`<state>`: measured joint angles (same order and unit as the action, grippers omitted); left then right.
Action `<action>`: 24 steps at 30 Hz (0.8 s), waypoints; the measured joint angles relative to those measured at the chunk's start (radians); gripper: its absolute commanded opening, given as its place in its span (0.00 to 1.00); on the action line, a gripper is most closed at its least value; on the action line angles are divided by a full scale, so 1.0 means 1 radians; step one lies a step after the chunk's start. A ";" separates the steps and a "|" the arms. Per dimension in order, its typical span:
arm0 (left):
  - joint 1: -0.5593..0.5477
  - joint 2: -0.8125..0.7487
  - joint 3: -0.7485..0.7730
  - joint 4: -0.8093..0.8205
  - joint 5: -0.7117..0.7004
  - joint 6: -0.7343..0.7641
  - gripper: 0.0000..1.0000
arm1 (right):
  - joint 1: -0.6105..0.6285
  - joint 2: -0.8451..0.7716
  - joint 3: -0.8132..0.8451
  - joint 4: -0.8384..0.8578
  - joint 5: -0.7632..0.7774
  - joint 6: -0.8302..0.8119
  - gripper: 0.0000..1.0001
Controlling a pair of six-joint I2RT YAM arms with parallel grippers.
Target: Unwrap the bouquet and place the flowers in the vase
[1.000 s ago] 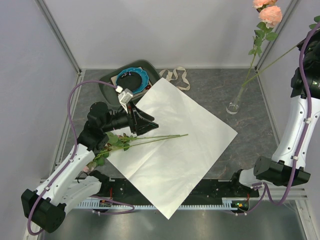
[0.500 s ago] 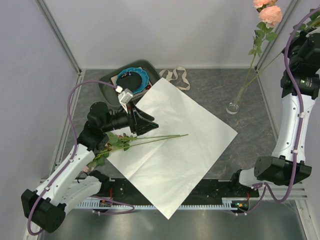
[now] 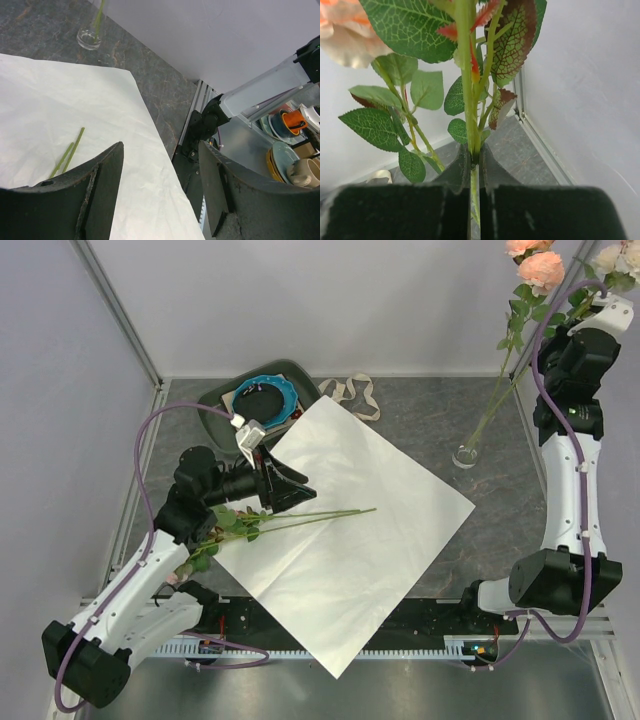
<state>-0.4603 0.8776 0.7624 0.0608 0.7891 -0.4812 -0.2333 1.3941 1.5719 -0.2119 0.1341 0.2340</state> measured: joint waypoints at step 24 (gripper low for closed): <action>0.000 -0.013 0.000 -0.002 -0.001 0.000 0.68 | 0.062 0.007 -0.151 0.151 0.041 -0.043 0.06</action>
<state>-0.4603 0.8650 0.7620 0.0593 0.7883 -0.4812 -0.1715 1.4014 1.4212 -0.0608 0.1753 0.1905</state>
